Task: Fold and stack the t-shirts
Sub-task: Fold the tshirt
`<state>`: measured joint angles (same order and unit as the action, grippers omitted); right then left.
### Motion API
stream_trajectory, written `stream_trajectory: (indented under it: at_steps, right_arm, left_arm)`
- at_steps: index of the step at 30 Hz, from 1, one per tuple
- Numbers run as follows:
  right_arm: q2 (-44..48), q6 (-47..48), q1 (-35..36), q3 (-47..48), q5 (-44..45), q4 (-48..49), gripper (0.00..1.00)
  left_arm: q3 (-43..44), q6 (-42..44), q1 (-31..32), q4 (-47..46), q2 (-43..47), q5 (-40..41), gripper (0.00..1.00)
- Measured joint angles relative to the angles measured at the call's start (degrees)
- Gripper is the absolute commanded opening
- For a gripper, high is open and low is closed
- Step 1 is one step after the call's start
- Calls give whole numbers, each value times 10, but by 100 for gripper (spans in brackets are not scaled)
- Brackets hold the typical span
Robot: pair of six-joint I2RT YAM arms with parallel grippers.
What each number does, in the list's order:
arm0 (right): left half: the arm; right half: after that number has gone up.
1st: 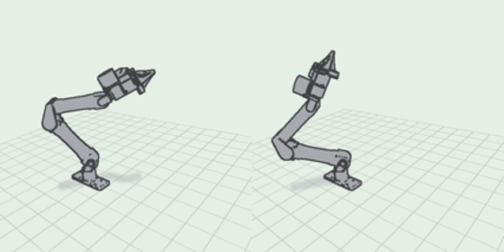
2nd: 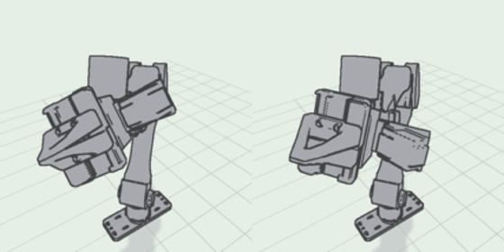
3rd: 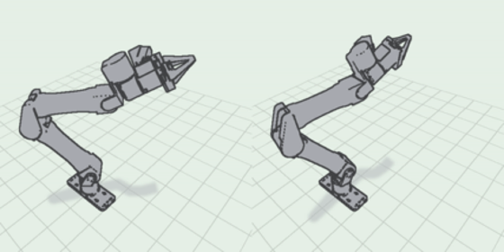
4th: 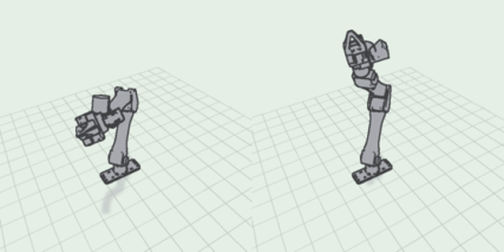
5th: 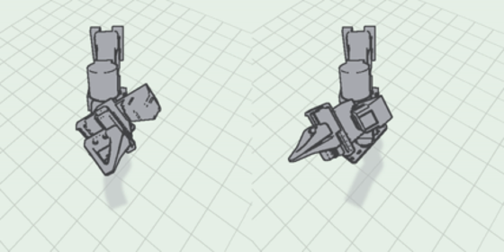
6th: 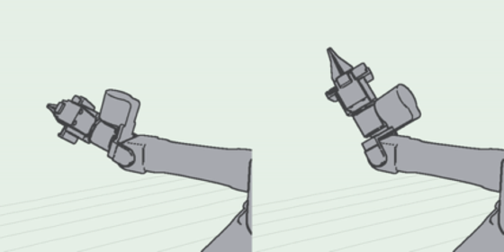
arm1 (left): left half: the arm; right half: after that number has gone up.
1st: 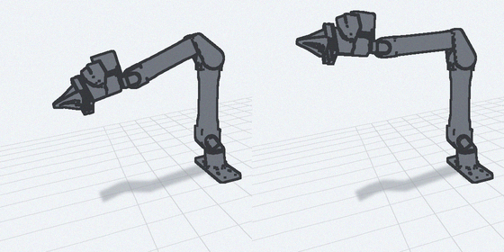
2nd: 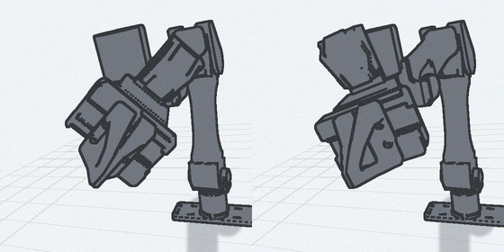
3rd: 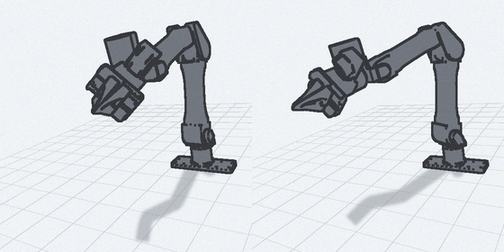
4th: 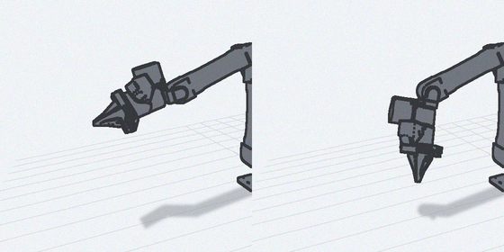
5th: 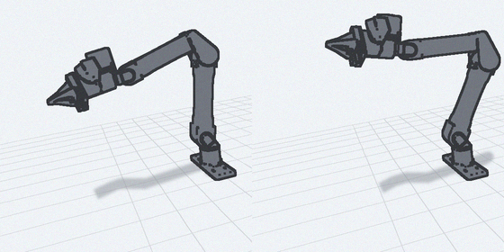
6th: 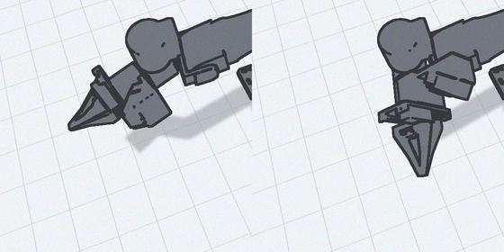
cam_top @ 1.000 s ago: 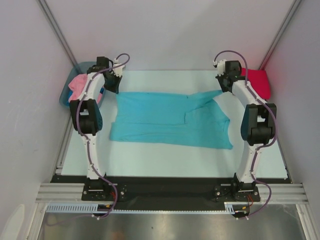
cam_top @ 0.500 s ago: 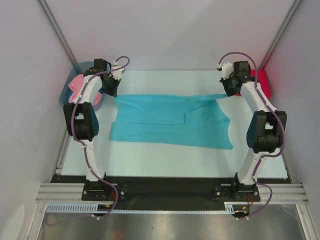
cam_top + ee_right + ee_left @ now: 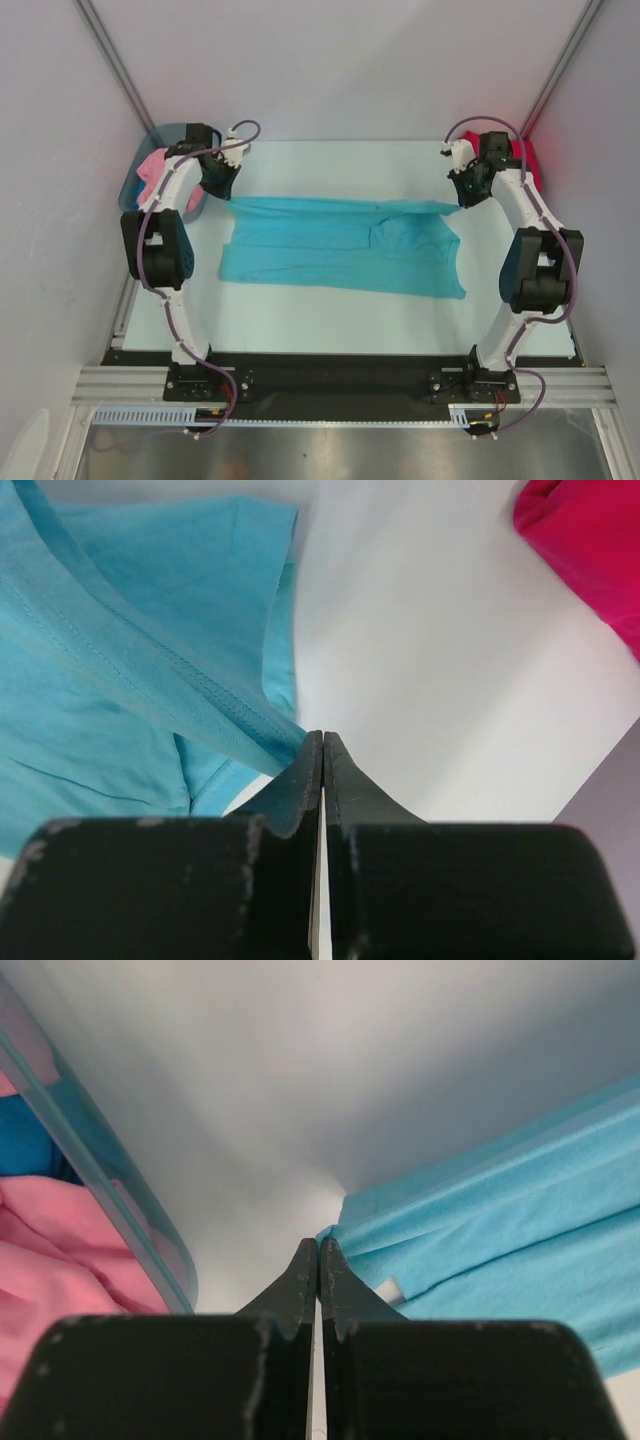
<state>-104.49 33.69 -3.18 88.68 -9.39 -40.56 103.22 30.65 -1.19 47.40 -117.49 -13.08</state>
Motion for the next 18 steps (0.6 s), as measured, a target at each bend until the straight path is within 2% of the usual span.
stream_trajectory:
  at_steps: [9, 18]
  right_arm:
    - [12, 12, -10, -16, -7, -15, 0]
    - [21, 24, -18, -33, -11, -24, 0]
  left_arm:
    - [-53, 14, 1, -36, 30, 28, 0]
    - [-71, 25, 2, -50, 32, 39, 0]
